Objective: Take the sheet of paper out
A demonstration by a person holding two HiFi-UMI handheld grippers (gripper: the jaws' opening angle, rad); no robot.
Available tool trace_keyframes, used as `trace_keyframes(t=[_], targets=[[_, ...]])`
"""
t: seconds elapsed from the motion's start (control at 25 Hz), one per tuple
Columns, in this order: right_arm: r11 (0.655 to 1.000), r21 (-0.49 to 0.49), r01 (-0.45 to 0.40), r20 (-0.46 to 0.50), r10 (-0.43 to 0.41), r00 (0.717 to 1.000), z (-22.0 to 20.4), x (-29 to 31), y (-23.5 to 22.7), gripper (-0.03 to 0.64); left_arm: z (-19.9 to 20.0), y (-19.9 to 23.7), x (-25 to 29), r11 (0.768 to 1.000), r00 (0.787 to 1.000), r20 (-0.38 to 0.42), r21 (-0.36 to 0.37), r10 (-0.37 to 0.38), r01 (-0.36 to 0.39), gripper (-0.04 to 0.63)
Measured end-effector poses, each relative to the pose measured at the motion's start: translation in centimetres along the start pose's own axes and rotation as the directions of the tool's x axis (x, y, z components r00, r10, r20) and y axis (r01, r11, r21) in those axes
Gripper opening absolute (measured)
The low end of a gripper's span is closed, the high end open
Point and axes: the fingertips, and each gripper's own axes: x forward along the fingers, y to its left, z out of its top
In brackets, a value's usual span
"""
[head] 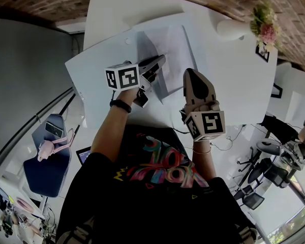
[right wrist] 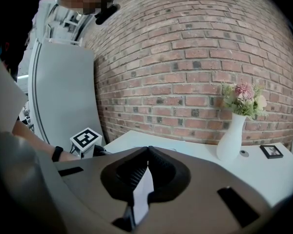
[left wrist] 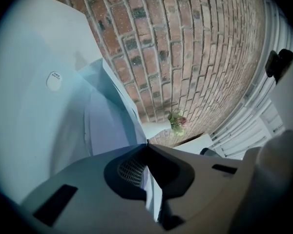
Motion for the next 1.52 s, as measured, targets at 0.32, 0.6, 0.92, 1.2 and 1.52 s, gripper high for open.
trace_keyframes(t=[0.32,0.6,0.92,1.2,1.52], targets=[[1.0,-0.014,0.006,0.011,-0.005,1.0,0.5,-0.7,0.5,0.017,1.4,-2.4,-1.3,0.998,0.997,0.051,0.018,-0.061,0.06,0.023],[0.999,-0.039,0.002,0.032,-0.001,1.0,1.3,-1.5,1.5,0.017,2.6,-5.2,-3.4,0.993,0.99,0.093,0.064,-0.104,0.098,0.023],[0.998,-0.064,0.0,0.058,0.004,0.998,2.3,-3.1,2.3,0.017,3.5,-8.8,-5.7,0.985,0.98,0.142,0.123,-0.139,0.122,0.023],[0.996,-0.088,-0.008,0.086,0.016,0.996,3.0,-4.7,4.1,0.017,4.4,-12.4,-9.1,0.972,0.965,0.194,0.192,-0.175,0.138,0.023],[0.994,-0.11,-0.016,0.152,0.033,0.988,4.8,-7.2,5.8,0.017,4.7,-16.5,-12.9,0.949,0.932,0.28,0.276,-0.228,0.149,0.023]])
